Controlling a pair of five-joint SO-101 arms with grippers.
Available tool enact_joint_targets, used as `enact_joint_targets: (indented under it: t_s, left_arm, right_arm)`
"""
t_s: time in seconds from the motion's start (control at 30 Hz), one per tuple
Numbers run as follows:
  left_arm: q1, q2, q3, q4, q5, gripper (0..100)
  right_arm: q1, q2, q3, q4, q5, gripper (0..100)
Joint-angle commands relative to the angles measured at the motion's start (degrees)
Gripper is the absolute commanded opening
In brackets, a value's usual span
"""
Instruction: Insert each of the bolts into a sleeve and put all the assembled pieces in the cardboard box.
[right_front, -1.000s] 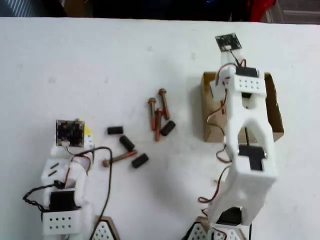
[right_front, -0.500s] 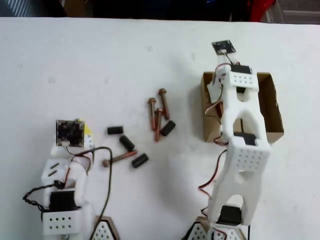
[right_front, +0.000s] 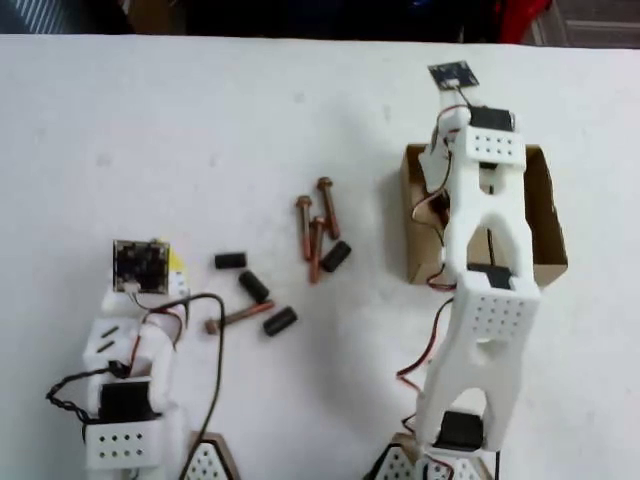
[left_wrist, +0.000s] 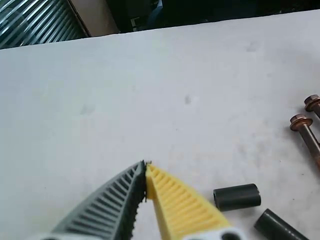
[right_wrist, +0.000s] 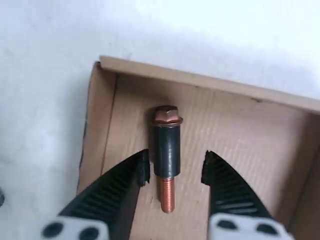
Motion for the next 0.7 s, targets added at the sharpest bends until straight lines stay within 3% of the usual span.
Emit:
enact_joint_targets:
  t_s: [0.0, 0.3, 0.67]
  left_arm:
    - [-0.40, -0.57, -0.53, -2.46, -0.53, 2]
    - [-0.66, -0.57, -0.53, -2.46, -0.53, 2]
    - [-0.40, -0.57, -0.70, -2.20, -0.44, 2]
  right_arm:
    - [-0.04, -1.71, -7.65, 4.62, 0.79, 15.8]
    - [-4.79, -1.71, -24.53, 21.05, 0.44, 15.8]
    - [-13.05, -16.57, -27.25, 21.32, 0.44, 12.3]
